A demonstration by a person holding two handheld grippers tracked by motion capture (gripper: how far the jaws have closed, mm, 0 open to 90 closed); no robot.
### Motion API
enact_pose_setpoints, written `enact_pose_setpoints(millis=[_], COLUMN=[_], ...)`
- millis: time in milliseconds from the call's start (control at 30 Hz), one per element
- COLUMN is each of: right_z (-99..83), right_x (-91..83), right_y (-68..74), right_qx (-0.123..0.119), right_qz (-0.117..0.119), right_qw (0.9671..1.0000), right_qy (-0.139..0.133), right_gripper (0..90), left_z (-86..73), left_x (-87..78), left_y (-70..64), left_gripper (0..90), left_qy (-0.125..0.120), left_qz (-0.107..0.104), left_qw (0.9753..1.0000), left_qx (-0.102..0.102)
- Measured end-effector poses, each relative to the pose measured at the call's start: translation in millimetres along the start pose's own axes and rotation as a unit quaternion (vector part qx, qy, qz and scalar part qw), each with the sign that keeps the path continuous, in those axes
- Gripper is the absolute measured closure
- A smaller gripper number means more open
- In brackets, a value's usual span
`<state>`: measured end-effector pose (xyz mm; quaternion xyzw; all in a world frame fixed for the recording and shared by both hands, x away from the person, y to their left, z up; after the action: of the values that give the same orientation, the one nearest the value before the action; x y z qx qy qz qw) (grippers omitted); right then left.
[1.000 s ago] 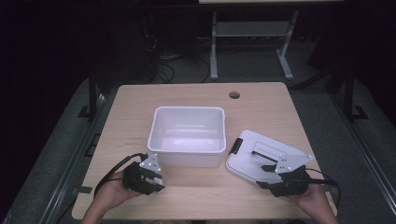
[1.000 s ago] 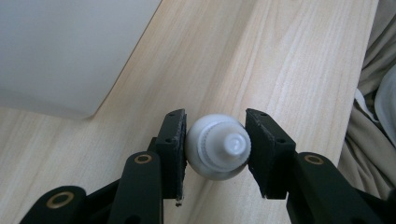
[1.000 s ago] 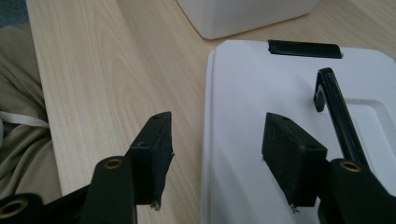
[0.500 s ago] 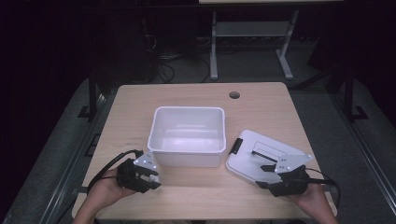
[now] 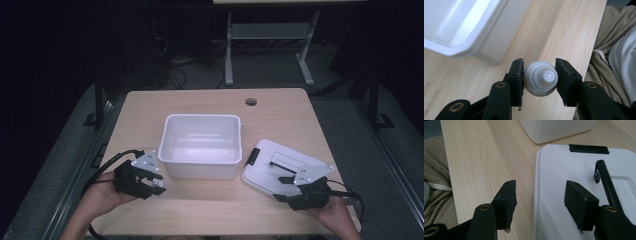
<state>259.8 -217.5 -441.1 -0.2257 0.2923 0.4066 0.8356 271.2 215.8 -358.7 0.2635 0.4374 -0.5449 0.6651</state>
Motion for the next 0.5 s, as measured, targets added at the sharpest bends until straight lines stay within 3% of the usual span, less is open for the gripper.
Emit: enact_pose_setpoints(millis=[500], right_z=[0.9], right_x=[-1.5], right_y=[-0.6], right_qx=[0.003], right_qz=[0.003], right_qw=[1.0000], right_qy=[-0.004], right_gripper=[42.2], left_z=[19.7], left_x=[-33.3], left_y=[4.6], left_gripper=[59.7], left_qy=[-0.003], left_qz=[0.007], left_qw=[1.0000], left_qx=[-0.001])
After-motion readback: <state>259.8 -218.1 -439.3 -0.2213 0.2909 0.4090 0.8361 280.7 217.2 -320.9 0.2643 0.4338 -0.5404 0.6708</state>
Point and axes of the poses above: each handheld gripper's, and its own axes: x roughly forward along the jaws, z roughly out of its top, y roughly to its left, the point moved 3 cm from there along x, roughly forward along the jaws, and after that the axes turned 9 degrees about -z, right-handed, at the moved point
